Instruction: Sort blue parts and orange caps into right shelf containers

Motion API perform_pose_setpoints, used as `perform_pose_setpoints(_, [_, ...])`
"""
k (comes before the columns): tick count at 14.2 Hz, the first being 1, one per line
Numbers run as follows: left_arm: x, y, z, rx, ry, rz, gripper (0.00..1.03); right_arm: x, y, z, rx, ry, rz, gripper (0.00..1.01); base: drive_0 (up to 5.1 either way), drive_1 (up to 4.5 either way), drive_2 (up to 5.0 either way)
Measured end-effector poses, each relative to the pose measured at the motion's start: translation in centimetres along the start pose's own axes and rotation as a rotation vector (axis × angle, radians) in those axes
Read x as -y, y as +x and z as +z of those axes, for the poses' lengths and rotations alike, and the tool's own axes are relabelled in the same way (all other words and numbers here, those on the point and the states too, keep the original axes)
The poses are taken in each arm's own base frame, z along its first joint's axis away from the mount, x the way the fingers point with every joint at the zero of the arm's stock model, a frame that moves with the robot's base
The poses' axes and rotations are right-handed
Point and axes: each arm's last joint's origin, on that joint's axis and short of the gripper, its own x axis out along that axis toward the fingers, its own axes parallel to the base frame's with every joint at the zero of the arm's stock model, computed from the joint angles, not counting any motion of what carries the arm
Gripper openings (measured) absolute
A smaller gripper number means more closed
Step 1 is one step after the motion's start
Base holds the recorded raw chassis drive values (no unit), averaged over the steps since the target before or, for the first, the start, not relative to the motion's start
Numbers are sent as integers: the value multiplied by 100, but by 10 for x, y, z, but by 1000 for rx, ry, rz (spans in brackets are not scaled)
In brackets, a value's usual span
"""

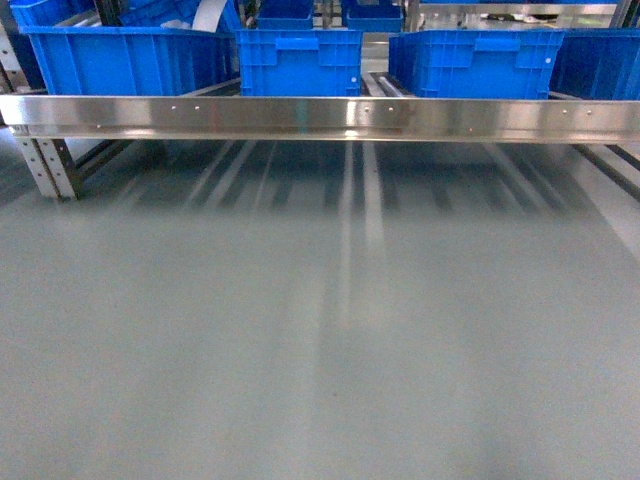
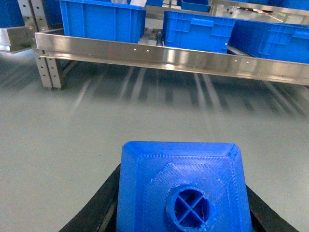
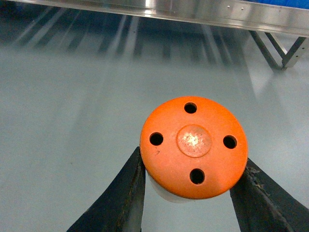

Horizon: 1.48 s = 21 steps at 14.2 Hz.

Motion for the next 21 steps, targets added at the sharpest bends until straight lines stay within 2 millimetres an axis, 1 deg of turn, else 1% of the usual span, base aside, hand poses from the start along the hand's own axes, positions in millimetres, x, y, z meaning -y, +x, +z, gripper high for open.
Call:
perform_pose_setpoints(12, [0,0,0,2,1,-2,44,0,0,0,-2,0,-1,41,275,194,-512])
perform_pose_setpoints(21, [1,0,0,3,2,-6,44,0,0,0,-1,0,-4,41,3,401,-394])
